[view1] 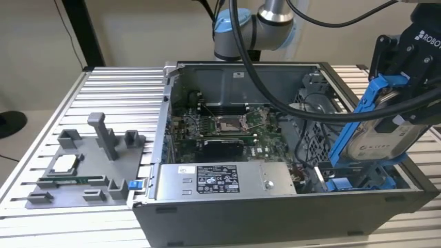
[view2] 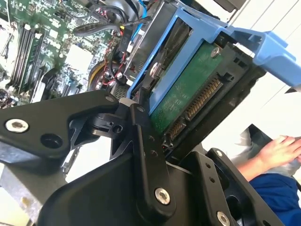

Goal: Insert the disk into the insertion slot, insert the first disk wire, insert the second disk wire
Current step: 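Insert the disk into the insertion slot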

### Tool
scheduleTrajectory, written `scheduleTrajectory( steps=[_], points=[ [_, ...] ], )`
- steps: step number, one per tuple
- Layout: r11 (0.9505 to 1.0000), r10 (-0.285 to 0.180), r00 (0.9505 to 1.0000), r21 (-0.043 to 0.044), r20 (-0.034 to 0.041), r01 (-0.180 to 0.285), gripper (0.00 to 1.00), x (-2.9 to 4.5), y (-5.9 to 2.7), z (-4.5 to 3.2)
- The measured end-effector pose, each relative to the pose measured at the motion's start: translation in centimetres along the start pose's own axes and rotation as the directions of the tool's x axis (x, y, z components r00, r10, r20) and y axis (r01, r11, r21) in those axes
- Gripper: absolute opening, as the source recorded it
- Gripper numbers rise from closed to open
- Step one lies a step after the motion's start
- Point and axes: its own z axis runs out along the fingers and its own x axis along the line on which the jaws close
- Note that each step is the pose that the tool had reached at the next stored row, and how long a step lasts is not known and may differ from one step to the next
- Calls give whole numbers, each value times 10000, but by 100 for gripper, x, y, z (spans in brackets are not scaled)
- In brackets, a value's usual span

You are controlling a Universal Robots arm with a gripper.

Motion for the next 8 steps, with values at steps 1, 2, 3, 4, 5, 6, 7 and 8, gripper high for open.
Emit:
scheduleTrajectory(
  steps=[1, 2, 3, 4, 5, 6, 7, 8],
  points=[
    [10000, 0, 10000, 0, 0, 0, 0, 0, 0, 0],
    [10000, 0, 10000, 0, 0, 0, 0, 0, 0, 0],
    [10000, 0, 10000, 0, -1, 0, 0, 0, 0, 1],
    [10000, 0, 10000, 0, 0, 0, 0, 0, 0, 2],
    [10000, -1, 10000, 0, 1, 1, 0, 0, 0, 4],
    [10000, -1, 10000, 0, 1, 1, 0, 0, 0, 6],
    [10000, -1, 10000, 0, 1, 1, 0, 0, -1, 10],
    [10000, -1, 10000, -4, 0, 1, 0, 0, -1, 16]
  ],
)
